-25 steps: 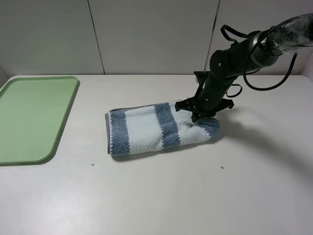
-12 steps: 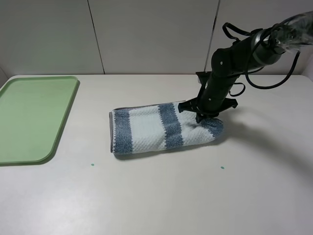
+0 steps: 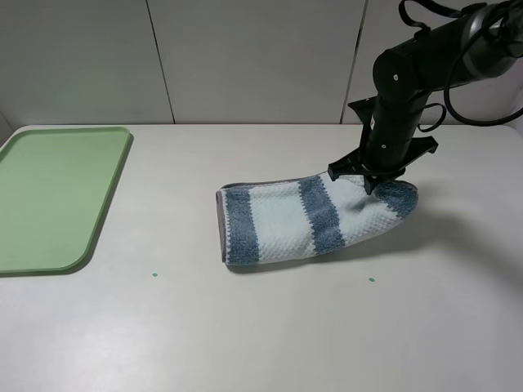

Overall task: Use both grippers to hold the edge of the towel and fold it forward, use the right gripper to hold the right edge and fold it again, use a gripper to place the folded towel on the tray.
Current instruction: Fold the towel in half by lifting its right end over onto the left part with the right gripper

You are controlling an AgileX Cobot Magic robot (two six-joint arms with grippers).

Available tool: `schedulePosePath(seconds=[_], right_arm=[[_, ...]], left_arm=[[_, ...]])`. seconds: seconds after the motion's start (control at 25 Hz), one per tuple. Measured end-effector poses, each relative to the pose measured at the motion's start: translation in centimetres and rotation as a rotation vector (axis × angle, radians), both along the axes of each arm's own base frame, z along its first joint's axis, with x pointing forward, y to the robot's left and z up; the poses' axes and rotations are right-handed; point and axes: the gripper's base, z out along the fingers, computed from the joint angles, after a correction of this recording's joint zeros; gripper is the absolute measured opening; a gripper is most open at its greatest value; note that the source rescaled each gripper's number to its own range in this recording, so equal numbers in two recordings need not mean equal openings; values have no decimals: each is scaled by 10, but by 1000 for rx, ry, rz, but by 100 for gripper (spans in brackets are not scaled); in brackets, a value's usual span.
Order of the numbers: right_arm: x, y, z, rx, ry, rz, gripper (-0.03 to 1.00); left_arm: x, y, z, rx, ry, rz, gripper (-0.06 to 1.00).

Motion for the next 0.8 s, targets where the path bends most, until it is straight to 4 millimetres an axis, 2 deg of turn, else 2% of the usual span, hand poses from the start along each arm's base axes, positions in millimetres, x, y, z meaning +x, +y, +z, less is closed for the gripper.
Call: schedulePosePath(seconds=[0.44, 0.8], right_arm=[[-9, -7, 44, -5, -68, -2, 8], [-19, 2, 51, 126, -7, -84, 8]], left_arm=[[0, 0, 0, 0, 0, 0, 99], [0, 0, 0, 0, 1, 0, 99]])
